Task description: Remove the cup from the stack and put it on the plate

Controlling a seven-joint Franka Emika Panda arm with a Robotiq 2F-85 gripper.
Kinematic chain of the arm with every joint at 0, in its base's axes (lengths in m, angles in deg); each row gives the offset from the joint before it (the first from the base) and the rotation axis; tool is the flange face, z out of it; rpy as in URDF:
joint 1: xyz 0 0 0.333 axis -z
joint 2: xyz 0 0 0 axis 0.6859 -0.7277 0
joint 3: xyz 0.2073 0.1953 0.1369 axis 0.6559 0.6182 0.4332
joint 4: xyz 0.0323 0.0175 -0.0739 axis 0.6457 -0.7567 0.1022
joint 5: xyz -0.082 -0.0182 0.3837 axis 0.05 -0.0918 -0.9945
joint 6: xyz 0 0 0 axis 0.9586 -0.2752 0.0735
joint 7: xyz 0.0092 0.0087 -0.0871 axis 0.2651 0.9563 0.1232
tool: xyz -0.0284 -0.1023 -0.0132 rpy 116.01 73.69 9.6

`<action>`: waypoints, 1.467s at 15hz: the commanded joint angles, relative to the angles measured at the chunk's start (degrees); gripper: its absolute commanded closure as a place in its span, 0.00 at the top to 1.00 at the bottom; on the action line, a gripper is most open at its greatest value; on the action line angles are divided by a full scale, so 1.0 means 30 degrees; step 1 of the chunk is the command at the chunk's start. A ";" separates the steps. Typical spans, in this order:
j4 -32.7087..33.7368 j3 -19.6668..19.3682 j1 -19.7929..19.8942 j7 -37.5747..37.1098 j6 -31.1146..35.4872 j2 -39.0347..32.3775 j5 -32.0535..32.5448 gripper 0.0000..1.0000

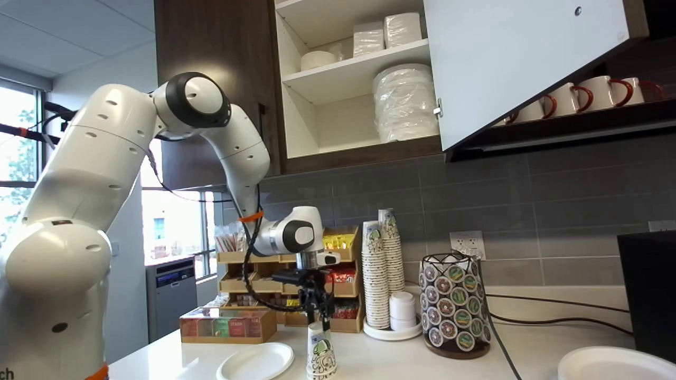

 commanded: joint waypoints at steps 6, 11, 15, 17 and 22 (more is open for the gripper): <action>0.0450 -0.0066 -0.0080 0.0652 -0.0319 -0.0169 -0.0518 0.38; 0.0449 -0.0230 -0.0236 0.0438 -0.0506 0.0206 -0.0202 0.37; 0.0463 -0.0456 -0.0403 0.0186 -0.0737 0.0639 0.0174 0.37; 0.0532 -0.0460 -0.0386 0.0290 -0.0946 0.0800 0.0211 0.37; 0.0688 -0.0571 -0.0392 0.0269 -0.1134 0.0821 0.0395 0.37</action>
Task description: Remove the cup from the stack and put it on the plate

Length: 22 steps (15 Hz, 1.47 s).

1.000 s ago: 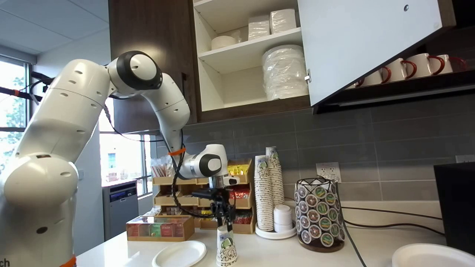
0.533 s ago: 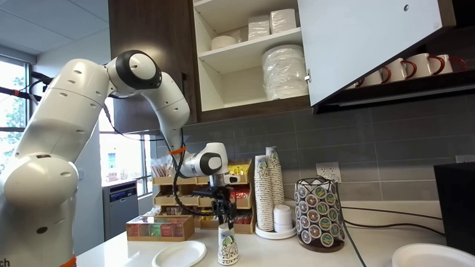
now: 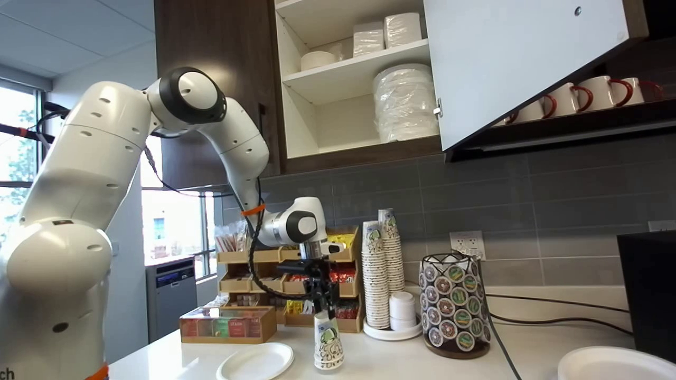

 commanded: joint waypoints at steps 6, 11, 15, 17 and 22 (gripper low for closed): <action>0.0192 -0.0056 -0.0234 0.0270 -0.0565 -0.0292 -0.0055 0.37; 0.0246 -0.0050 -0.0278 0.0351 -0.0603 -0.0513 -0.0103 0.37; 0.0255 -0.0042 -0.0258 0.0416 -0.0588 -0.0598 -0.0151 0.37; 0.0256 -0.0047 -0.0249 0.0437 -0.0590 -0.0604 -0.0161 0.39; 0.0262 -0.0046 -0.0224 0.0521 -0.0589 -0.0637 -0.0186 0.40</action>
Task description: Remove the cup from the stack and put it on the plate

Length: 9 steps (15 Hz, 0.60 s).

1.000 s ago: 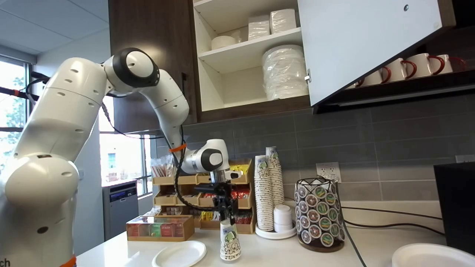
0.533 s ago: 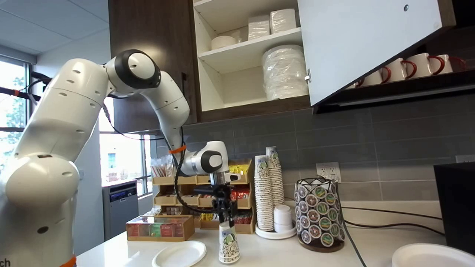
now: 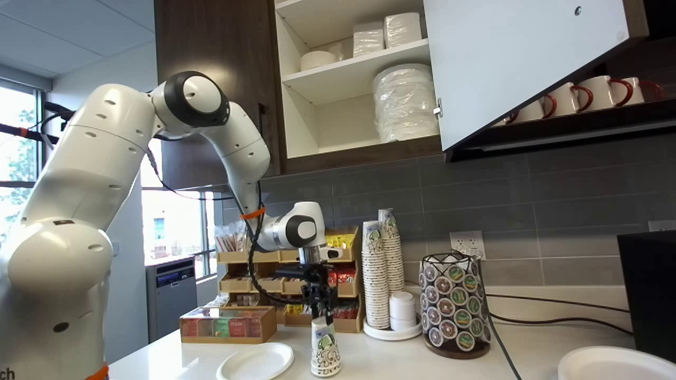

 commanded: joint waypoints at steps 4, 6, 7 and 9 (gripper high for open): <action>0.0238 -0.0060 -0.0052 0.0403 -0.0565 -0.0108 -0.0179 0.43; 0.0249 -0.0055 -0.0038 0.0454 -0.0570 -0.0106 -0.0190 0.42; 0.0254 -0.0054 -0.0033 0.0467 -0.0568 -0.0105 -0.0196 0.41; 0.0270 -0.0051 -0.0027 0.0490 -0.0572 -0.0104 -0.0200 0.40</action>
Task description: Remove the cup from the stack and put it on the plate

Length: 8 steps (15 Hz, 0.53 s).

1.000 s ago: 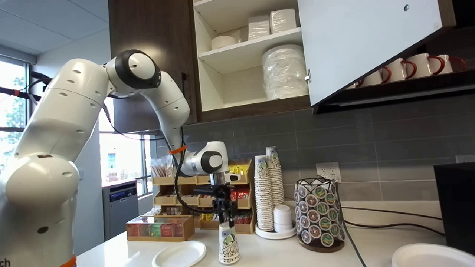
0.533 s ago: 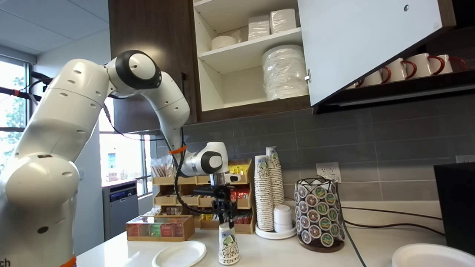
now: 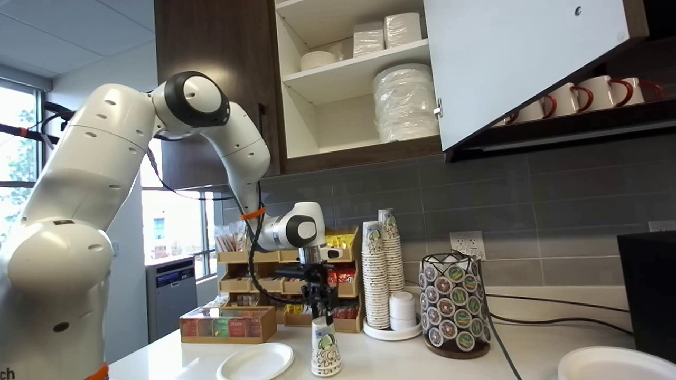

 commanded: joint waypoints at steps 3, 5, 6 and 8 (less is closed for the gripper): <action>0.0268 -0.0050 -0.0026 0.0371 -0.0590 -0.0076 -0.0199 0.44; 0.0281 -0.0055 -0.0021 0.0379 -0.0592 -0.0070 -0.0195 0.46; 0.0289 -0.0048 -0.0010 0.0397 -0.0595 -0.0072 -0.0208 0.45; 0.0301 -0.0046 0.0001 0.0401 -0.0581 -0.0077 -0.0224 0.47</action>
